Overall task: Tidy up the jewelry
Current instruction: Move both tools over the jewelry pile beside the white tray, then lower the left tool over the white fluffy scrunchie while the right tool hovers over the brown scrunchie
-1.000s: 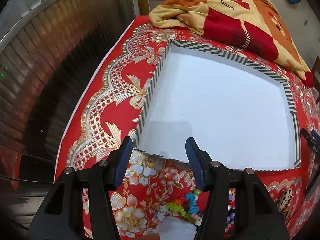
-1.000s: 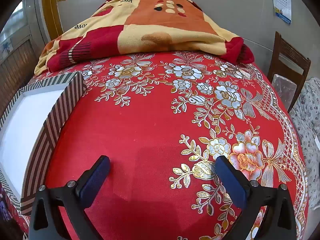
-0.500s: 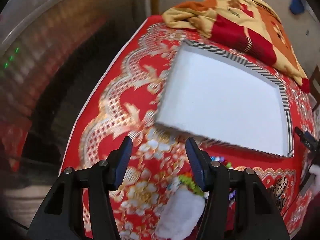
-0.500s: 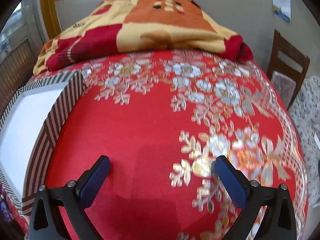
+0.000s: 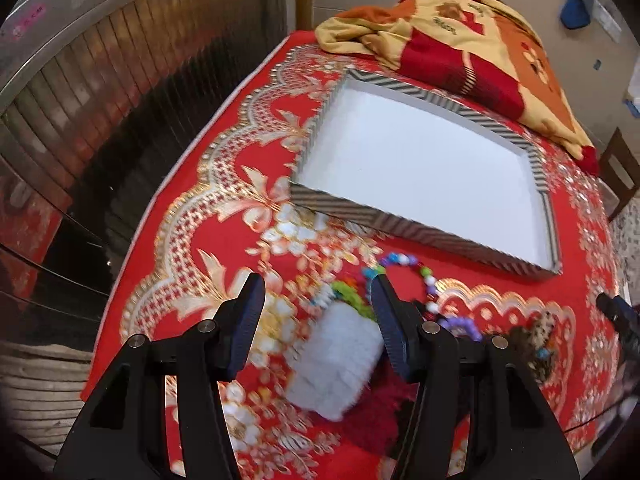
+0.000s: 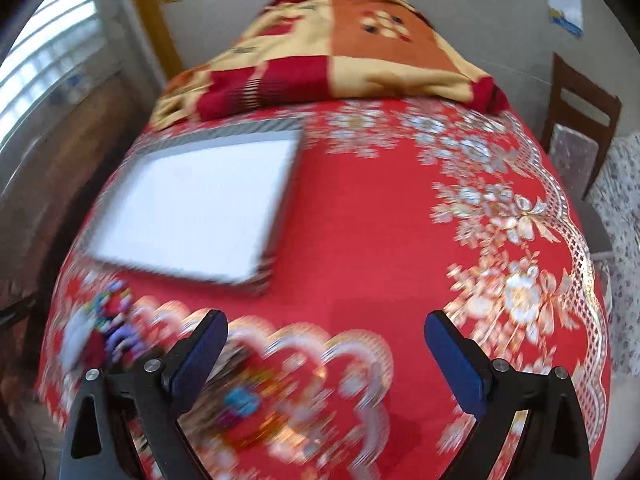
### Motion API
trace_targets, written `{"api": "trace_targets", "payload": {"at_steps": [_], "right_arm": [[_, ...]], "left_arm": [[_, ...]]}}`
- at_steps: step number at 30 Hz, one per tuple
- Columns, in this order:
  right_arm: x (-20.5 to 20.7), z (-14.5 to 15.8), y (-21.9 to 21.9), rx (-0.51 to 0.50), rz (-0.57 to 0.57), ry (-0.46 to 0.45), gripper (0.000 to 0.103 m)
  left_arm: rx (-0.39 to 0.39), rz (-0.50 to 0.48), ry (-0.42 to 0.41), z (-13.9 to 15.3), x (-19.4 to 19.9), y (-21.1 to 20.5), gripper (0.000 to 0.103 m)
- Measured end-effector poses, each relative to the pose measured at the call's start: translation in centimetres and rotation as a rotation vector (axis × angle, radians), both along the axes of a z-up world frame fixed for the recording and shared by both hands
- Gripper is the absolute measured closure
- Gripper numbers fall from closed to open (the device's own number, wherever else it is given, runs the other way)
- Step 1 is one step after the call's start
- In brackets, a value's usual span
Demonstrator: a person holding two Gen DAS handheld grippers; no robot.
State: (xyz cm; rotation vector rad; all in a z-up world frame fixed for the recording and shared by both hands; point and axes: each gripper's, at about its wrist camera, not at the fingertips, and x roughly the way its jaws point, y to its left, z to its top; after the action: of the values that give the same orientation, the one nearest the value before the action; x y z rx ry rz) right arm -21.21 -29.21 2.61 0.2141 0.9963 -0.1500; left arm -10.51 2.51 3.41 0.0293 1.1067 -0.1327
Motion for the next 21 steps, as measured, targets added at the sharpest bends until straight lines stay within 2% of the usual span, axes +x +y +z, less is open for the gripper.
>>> {"api": "trace_targets", "payload": {"at_steps": [3,11,16,21], "right_arm": [[-1.3,1.3,2.7,-0.001,0.033,-0.029,0.005],[-1.9,3.6,6.4,-0.010,0.066,-0.065,0.005],[-1.7,3.7,7.5,0.018,0.063,-0.069,0.005],[-1.7,3.6,8.7,-0.002,0.079,-0.064,0.005]], "left_arm": [[-0.009,-0.031,-0.001,0.2,-1.5,-0.9,0.048],[-0.008,-0.108,-0.039,1.3,-4.2,-3.0,0.048],[-0.011,-0.126,-0.061,1.9,-5.0,-3.4,0.048],[-0.014,-0.114,-0.075,2.2,-5.2,-3.1,0.048]]}}
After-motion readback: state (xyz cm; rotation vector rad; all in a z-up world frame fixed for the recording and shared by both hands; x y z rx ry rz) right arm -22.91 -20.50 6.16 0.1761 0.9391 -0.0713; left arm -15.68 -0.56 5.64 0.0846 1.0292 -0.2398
